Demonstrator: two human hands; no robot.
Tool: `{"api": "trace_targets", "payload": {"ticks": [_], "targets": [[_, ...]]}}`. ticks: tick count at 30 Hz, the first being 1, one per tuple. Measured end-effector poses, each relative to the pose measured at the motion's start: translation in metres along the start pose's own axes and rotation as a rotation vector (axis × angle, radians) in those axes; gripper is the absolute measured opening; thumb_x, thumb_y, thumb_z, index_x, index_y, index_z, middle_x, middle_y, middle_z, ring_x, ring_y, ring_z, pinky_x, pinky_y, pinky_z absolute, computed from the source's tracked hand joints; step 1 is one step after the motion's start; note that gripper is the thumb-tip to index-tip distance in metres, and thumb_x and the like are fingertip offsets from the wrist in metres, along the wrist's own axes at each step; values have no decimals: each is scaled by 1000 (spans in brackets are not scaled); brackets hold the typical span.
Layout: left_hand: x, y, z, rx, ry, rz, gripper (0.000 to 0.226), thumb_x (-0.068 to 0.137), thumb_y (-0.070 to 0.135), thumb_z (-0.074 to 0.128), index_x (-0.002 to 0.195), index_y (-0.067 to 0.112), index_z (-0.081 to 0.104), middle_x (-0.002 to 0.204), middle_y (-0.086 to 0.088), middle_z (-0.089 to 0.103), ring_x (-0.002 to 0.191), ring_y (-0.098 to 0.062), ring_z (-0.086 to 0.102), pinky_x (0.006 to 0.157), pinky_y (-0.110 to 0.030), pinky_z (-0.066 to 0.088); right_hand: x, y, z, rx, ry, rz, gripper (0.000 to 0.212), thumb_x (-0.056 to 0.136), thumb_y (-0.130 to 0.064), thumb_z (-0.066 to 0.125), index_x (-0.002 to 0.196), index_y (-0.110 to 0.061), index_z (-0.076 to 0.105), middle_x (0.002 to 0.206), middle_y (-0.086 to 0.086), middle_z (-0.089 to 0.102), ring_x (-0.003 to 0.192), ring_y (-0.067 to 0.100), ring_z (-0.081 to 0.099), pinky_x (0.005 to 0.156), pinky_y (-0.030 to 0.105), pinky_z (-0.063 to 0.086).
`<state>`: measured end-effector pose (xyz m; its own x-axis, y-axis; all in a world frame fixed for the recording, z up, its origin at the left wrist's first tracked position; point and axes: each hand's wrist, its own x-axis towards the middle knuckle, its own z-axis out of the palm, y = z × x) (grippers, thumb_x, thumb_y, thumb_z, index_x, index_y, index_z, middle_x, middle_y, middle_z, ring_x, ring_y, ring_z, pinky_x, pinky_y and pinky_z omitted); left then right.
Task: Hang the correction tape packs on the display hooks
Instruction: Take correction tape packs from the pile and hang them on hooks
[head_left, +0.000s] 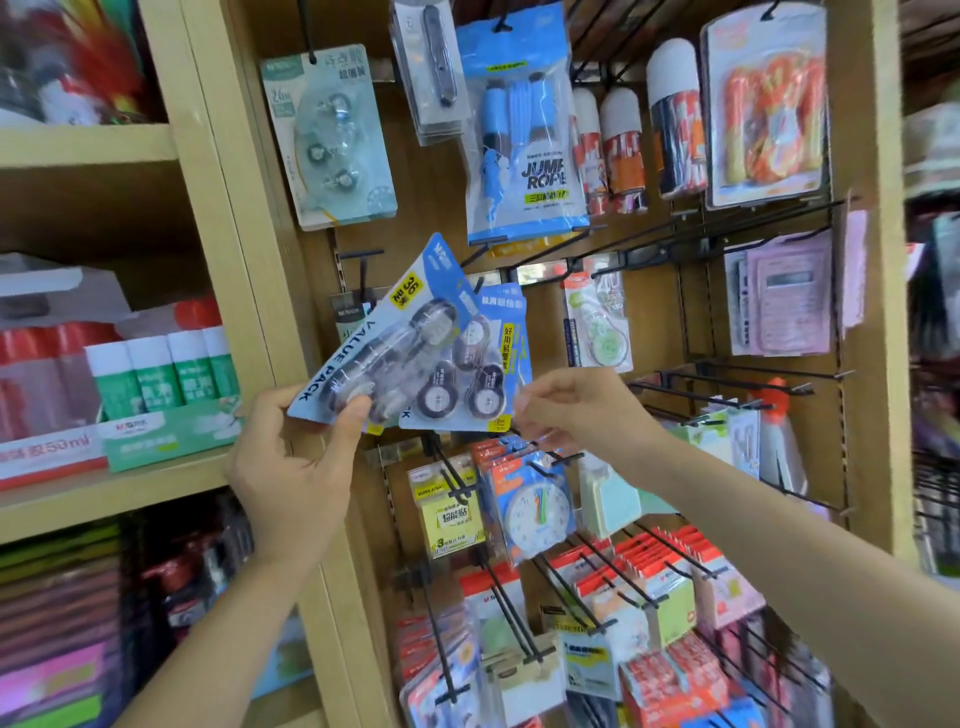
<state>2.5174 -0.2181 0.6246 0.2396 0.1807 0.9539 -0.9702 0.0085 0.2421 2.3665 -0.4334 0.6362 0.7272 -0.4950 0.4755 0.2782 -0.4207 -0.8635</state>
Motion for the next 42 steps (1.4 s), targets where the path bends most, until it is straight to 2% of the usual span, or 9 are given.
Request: {"api": "trace_targets", "payload": {"ticks": [2,5,11,15,19,23,28,33,42], "targets": [[-3,17,0,-118,-45,-121,25,83,31,82,87,35,57,81,32,67,71,11,60,65,-7,43,-4,-7,12,71,-77,-45,32,86,-25,77,115,-15,68,98,5,76,90,14,73,80,29,60],[-8,34,4,-275,-101,-240,22,80,20,78,88,26,59,79,28,71,69,7,65,62,-8,48,-4,-15,28,252,-105,-67,54,82,-29,80,130,-19,57,118,-1,72,111,16,68,96,37,55],[-4,40,4,-423,-178,-415,23,75,28,78,91,19,63,88,10,77,81,-11,73,70,-21,57,-5,-19,29,567,-68,-74,31,91,-14,68,120,-10,59,102,3,67,94,17,68,94,41,55],[-5,44,6,-380,-298,-457,27,77,31,79,96,17,65,93,5,77,85,-11,74,70,-22,57,-5,-11,26,638,-116,-129,47,87,-12,66,131,-2,55,116,11,70,105,23,68,95,42,55],[3,35,1,9,-263,-141,32,86,43,77,109,24,66,105,13,71,99,-7,65,87,-21,49,1,-5,17,639,-67,-129,43,89,-8,65,131,-2,57,121,17,68,103,29,68,91,49,56],[32,12,-1,398,-179,287,42,90,36,64,125,13,63,129,-3,65,123,-24,56,105,-34,35,16,2,3,492,38,-116,31,89,-4,68,119,-2,61,116,21,70,100,35,69,89,54,56],[45,-15,5,762,-244,438,55,88,35,58,138,12,56,160,-11,37,150,-32,28,122,-48,23,36,5,-2,333,124,-151,32,88,-6,72,117,-1,61,106,16,74,95,34,70,89,58,56],[41,-18,7,835,-223,524,46,90,33,52,128,12,64,158,-12,41,151,-38,26,121,-54,24,57,8,-1,334,158,-168,21,90,-11,71,111,-13,67,108,16,74,102,40,70,89,59,56],[40,-18,6,880,-244,498,41,88,33,55,121,11,67,160,-10,38,152,-37,22,123,-54,20,71,17,17,457,171,-162,17,92,-9,67,108,-15,67,107,14,75,100,34,71,88,54,58]]}}
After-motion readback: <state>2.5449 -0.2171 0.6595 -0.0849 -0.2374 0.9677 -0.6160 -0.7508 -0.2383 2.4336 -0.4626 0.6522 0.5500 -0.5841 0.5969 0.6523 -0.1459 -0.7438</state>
